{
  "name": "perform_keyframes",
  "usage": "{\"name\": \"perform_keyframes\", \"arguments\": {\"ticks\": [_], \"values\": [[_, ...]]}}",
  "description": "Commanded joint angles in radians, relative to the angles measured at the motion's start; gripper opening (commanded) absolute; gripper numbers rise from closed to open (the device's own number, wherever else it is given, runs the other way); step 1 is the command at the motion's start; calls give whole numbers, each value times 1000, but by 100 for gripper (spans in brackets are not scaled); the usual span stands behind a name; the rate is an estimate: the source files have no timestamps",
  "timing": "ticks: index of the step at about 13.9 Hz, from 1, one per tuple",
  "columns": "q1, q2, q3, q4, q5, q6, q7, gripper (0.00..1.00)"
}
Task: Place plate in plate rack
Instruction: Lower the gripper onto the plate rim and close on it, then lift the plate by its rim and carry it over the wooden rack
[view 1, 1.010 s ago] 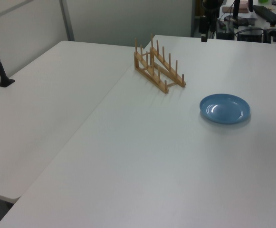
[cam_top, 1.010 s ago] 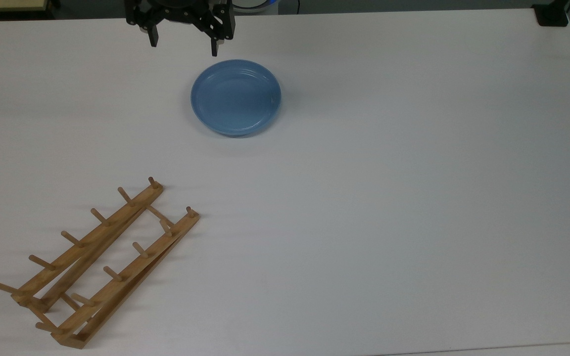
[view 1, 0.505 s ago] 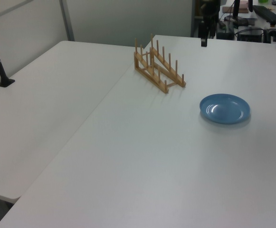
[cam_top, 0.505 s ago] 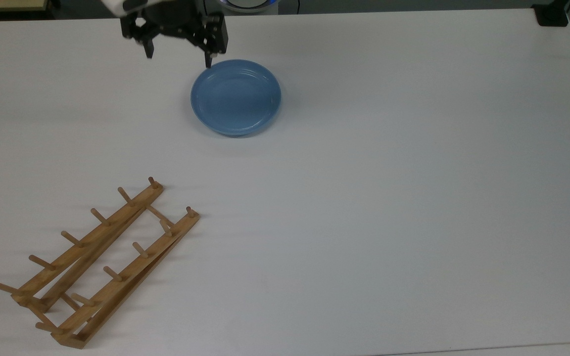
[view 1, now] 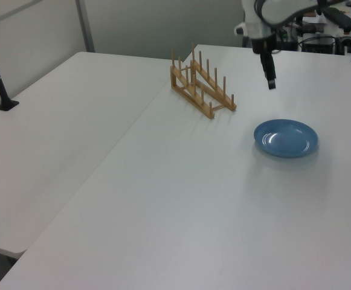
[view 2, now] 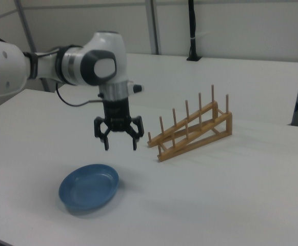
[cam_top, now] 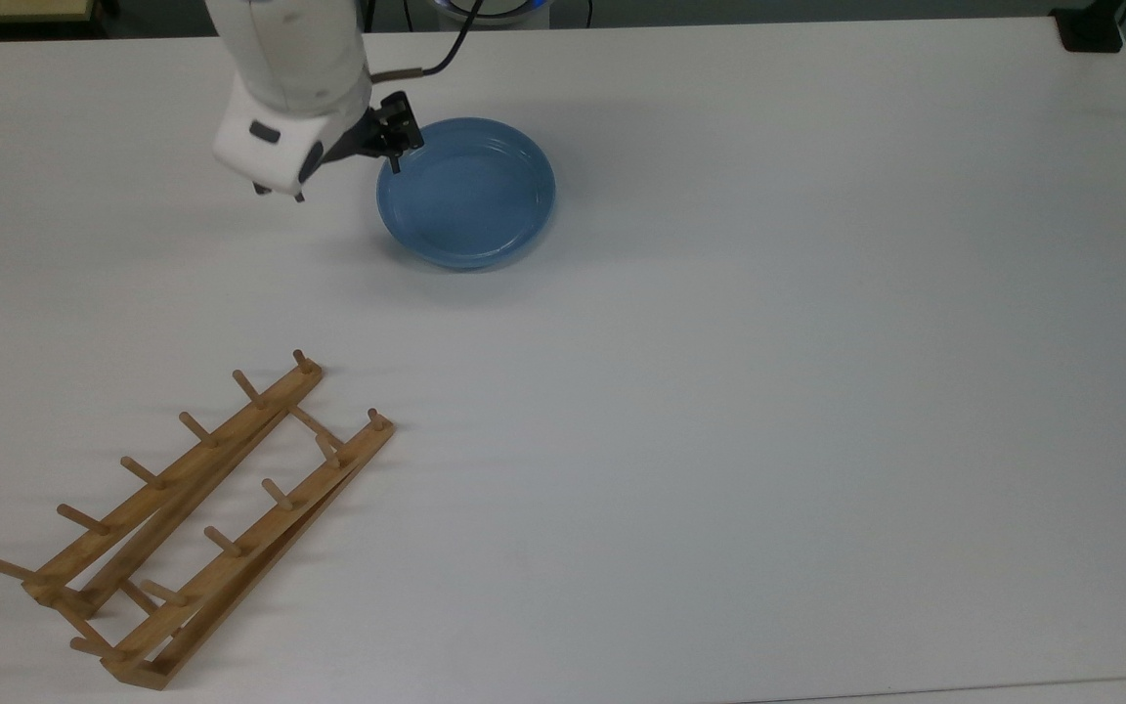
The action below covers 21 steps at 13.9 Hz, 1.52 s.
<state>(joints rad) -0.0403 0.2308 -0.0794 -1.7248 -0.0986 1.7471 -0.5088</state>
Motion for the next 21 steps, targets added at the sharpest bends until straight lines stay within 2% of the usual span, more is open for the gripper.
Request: {"name": "perform_keyframes", "arguments": {"ticks": [1,2,4,5,12,13,17,18,21], "values": [[-4,4,-2,-98,-20,48,-96,76],[-3,25,-2,-98,-20,48,-96,65],[0,38,0,-98,-20,48,-96,49],[3,54,0,-99,-20,46,-96,47],[25,130,7,-98,-30,68,-82,47],[25,133,7,-98,-30,68,-82,41],[26,133,9,-96,-29,66,-82,5],[26,133,7,-96,-30,66,-82,0],[20,122,9,-61,-27,51,-82,0]]}}
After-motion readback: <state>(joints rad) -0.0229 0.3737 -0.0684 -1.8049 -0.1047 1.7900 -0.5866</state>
